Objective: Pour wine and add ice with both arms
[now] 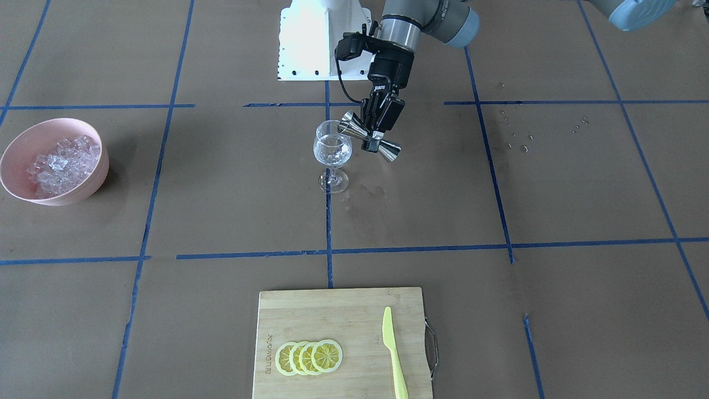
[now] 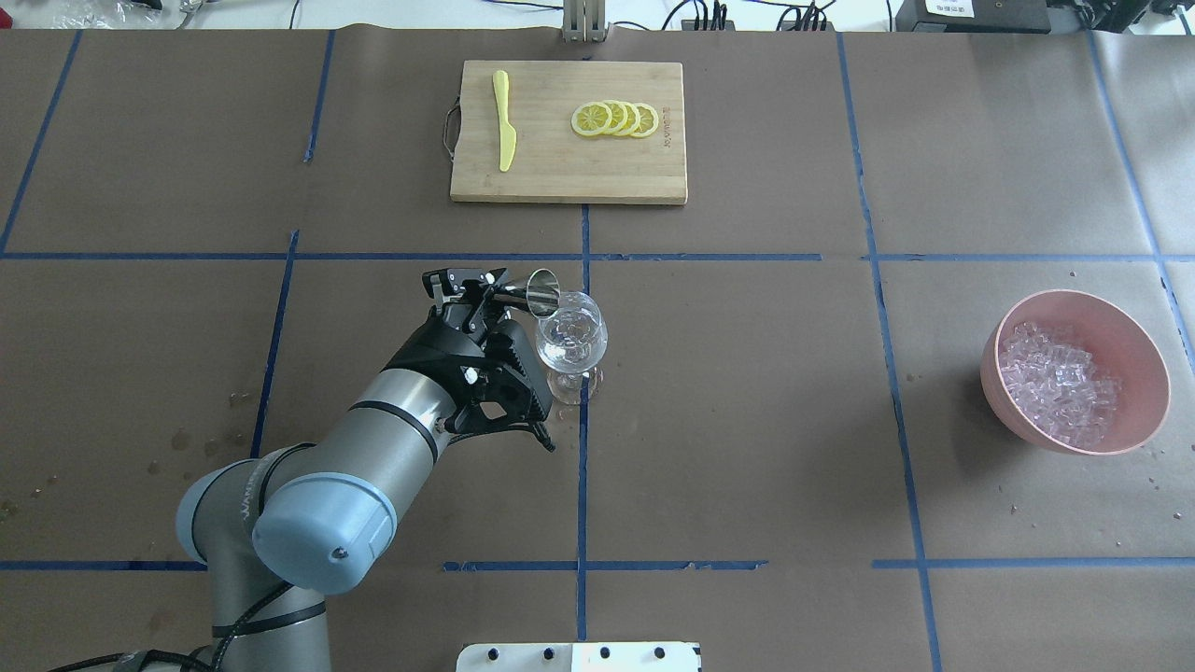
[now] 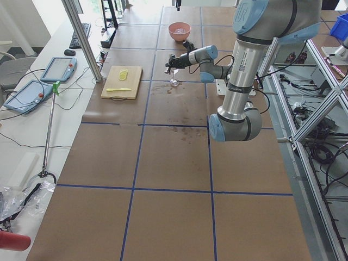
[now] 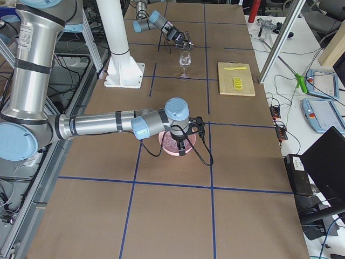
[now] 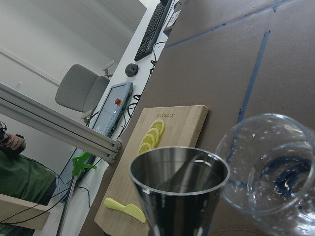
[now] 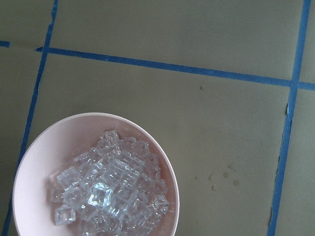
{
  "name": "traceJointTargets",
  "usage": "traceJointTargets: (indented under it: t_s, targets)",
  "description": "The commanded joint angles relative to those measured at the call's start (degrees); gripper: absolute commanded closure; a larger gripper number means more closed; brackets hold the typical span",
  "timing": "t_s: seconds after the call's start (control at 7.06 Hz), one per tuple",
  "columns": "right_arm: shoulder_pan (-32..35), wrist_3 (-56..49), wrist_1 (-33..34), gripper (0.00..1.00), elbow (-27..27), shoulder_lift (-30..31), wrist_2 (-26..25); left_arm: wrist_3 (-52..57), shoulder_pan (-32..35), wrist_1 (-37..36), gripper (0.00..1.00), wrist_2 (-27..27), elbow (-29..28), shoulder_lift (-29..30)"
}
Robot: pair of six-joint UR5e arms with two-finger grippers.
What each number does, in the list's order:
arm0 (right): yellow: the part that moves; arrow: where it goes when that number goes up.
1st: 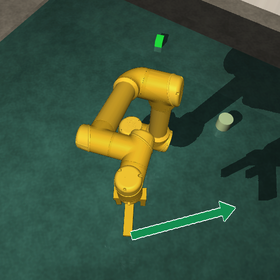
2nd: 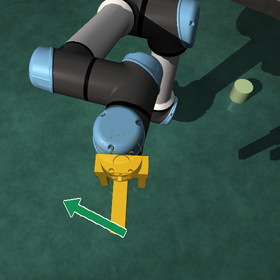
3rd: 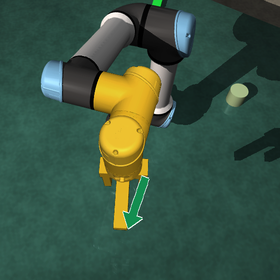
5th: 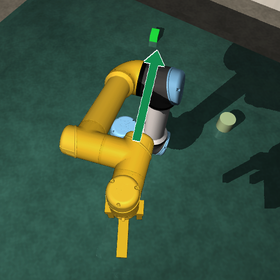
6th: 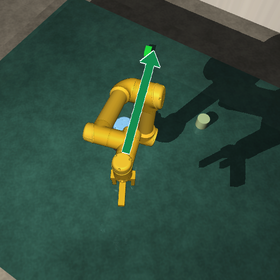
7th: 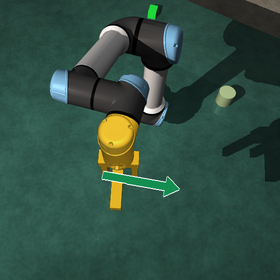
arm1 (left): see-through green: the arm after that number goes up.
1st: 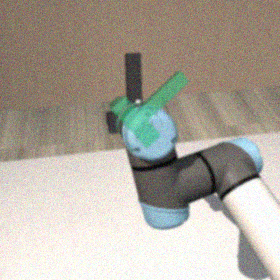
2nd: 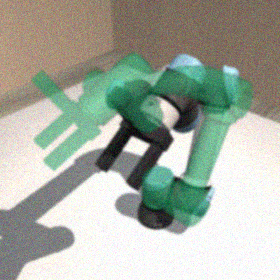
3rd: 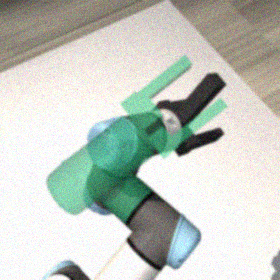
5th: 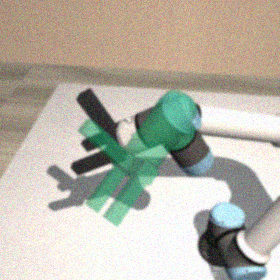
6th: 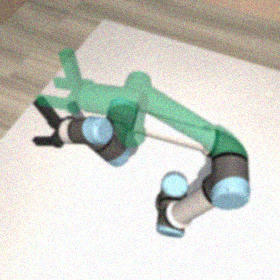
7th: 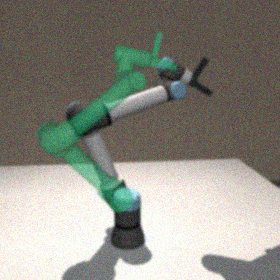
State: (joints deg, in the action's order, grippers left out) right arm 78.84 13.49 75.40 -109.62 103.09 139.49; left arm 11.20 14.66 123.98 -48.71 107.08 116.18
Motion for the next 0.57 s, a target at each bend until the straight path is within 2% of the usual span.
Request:
traceJointTargets:
  t_s: [0.0, 0.14, 0.43]
  targets:
    - [0.0, 0.0, -0.1, 0.00, 0.0, 0.0, 0.1, 4.7, 0.0, -5.5, 1.00, 0.1, 0.1, 2.2]
    - [0.0, 0.0, -0.1, 0.00, 0.0, 0.0, 0.1, 9.0, 0.3, -6.6, 1.00, 0.2, 0.5, 2.6]
    - [0.0, 0.0, -0.1, 0.00, 0.0, 0.0, 0.2, 10.4, 0.7, -11.0, 1.00, 0.1, 1.7, 3.0]
